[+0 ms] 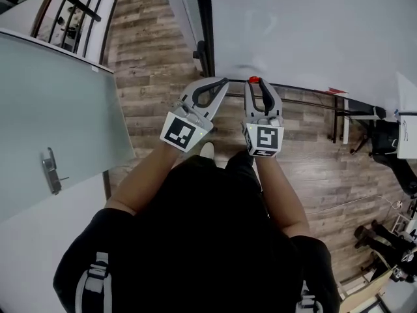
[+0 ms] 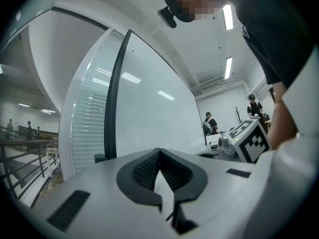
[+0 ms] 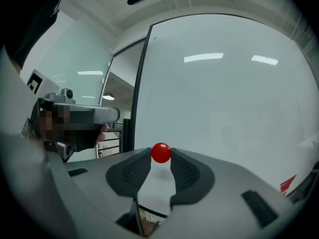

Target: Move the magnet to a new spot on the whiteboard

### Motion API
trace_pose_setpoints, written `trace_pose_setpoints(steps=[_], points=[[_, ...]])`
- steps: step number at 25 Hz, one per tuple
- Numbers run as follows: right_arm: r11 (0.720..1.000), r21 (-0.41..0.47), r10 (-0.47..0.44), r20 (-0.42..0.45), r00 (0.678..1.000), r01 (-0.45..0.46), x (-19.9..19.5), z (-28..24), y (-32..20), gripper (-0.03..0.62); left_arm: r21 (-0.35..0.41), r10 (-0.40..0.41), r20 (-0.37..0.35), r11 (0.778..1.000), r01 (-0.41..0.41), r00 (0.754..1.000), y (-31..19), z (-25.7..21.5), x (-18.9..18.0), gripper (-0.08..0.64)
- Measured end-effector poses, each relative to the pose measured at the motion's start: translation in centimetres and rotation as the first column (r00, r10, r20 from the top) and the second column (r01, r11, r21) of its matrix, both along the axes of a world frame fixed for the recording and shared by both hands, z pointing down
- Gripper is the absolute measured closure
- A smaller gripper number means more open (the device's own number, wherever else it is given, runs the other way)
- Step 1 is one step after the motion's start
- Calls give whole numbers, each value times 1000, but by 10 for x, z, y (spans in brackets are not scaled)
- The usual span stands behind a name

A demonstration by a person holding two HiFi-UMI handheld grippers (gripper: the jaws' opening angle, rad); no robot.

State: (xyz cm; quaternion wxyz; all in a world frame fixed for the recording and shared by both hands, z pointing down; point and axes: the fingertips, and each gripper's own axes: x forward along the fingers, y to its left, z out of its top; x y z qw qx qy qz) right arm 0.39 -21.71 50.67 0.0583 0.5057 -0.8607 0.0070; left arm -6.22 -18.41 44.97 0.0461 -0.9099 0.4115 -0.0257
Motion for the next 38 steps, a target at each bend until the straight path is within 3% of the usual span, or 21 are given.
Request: trace_pose_setpoints(steps=[12,19,38], points=[[997,-46,56,-22,998,-57,-20,70,-29,474,-62,-26,-61,998,22,998,-22,49,-18,557],[990,-101,91,-29,995,-94,-13,108,-43,474,-87,-8,-57,996,3,998,-24,68,-17,557],[977,-159,141,-36,989,-145,-10,138,-62,469,-152,-29,-39,988,23,999,-13,90,-28,555]])
